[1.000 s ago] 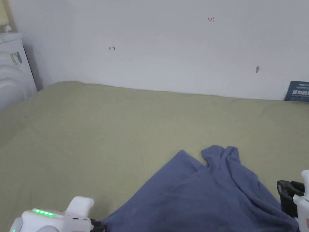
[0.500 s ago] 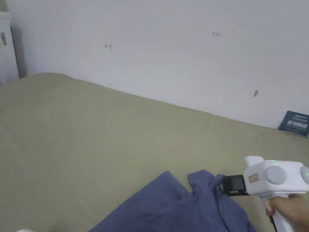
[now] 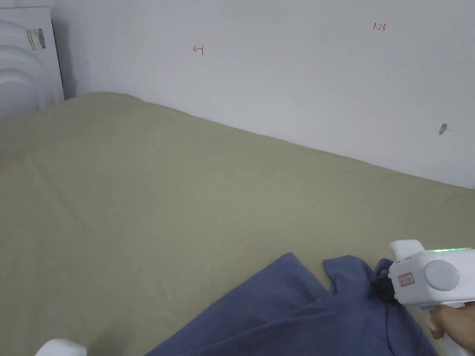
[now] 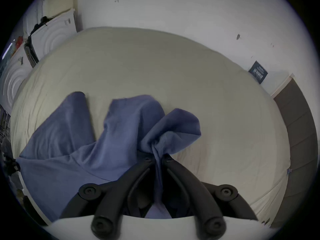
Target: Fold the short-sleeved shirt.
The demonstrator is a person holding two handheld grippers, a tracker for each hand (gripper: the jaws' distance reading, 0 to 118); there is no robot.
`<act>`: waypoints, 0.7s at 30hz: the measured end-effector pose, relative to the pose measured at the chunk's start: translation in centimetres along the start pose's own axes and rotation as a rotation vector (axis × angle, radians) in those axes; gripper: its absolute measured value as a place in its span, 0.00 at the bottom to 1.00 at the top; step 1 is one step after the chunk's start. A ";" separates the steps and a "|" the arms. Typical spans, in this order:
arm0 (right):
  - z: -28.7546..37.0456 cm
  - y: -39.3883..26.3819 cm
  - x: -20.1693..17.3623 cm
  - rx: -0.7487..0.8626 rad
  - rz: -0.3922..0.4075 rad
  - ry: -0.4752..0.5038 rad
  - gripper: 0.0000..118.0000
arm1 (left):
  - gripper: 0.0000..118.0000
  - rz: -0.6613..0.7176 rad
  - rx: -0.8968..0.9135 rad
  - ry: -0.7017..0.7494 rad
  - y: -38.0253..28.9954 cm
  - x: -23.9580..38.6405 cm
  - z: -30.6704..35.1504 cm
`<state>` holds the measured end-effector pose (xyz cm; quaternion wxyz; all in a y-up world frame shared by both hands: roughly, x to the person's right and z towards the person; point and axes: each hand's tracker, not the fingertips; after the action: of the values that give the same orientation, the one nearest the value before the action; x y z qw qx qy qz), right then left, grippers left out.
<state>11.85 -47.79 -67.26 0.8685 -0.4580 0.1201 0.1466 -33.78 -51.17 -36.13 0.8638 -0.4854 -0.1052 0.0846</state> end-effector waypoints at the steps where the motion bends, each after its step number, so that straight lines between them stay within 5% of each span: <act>1: 1.7 0.1 -0.2 0.039 0.009 0.004 0.05 | 0.07 -0.007 0.005 0.008 0.0 0.1 0.1; 11: 17.5 1.7 2.6 0.363 -0.035 0.003 0.05 | 0.07 -0.018 0.228 -0.010 4.4 1.4 5.7; 21: 29.2 6.2 7.7 0.616 -0.111 -0.095 0.05 | 0.07 -0.083 0.469 0.041 19.2 3.1 11.8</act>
<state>18.91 -19.12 -58.49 0.9777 -0.1720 0.0930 0.0770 -34.74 -30.84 -46.29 0.9576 -0.2684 -0.0849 0.0610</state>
